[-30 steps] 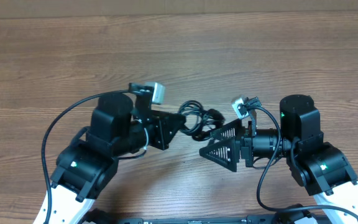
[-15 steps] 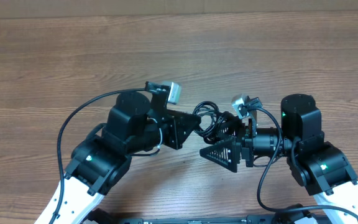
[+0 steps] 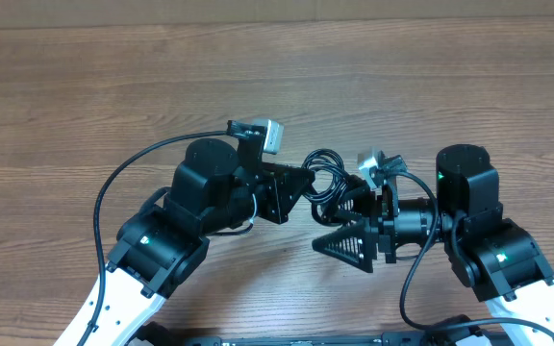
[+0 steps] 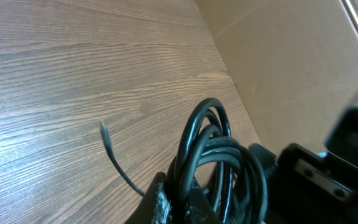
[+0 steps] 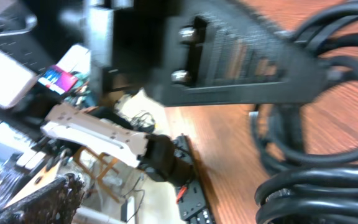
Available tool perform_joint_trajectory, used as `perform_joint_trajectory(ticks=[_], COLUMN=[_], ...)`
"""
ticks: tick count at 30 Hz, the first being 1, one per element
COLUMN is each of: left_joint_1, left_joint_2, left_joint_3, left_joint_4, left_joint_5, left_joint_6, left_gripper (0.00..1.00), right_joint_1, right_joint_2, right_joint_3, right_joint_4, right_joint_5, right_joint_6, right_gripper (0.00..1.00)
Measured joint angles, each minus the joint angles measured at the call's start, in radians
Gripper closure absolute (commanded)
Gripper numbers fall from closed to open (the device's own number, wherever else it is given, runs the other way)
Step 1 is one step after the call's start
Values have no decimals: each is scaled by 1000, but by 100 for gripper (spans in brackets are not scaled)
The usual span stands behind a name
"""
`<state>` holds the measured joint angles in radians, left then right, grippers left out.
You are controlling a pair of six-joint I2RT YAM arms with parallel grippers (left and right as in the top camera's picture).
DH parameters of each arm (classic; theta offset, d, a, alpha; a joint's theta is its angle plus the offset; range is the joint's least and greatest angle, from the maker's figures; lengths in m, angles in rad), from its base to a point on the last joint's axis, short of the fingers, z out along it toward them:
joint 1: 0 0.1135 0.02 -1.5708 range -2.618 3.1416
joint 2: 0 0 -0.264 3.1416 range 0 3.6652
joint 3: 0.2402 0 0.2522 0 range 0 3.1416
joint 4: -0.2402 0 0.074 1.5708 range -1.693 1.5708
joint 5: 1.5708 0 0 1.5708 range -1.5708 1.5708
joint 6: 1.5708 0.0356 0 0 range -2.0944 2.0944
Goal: Untangle cables
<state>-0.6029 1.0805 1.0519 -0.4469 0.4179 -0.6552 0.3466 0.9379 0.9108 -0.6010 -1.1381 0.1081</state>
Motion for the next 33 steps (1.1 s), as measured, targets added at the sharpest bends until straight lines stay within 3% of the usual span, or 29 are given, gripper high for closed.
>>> perform_joint_trajectory(ticks=[18, 33], left_joint_1=[-11, -11], left_joint_2=[4, 4], left_joint_3=[1, 4], left_joint_4=[-57, -228], left_joint_5=[-9, -52], left_joint_6=[0, 87], left_gripper=[96, 96], right_joint_1=[0, 1], right_joint_2=[1, 4], right_joint_3=[0, -2], right_joint_4=[273, 649], right_joint_5=[-175, -225], right_joint_6=[43, 301], right_gripper=[7, 10])
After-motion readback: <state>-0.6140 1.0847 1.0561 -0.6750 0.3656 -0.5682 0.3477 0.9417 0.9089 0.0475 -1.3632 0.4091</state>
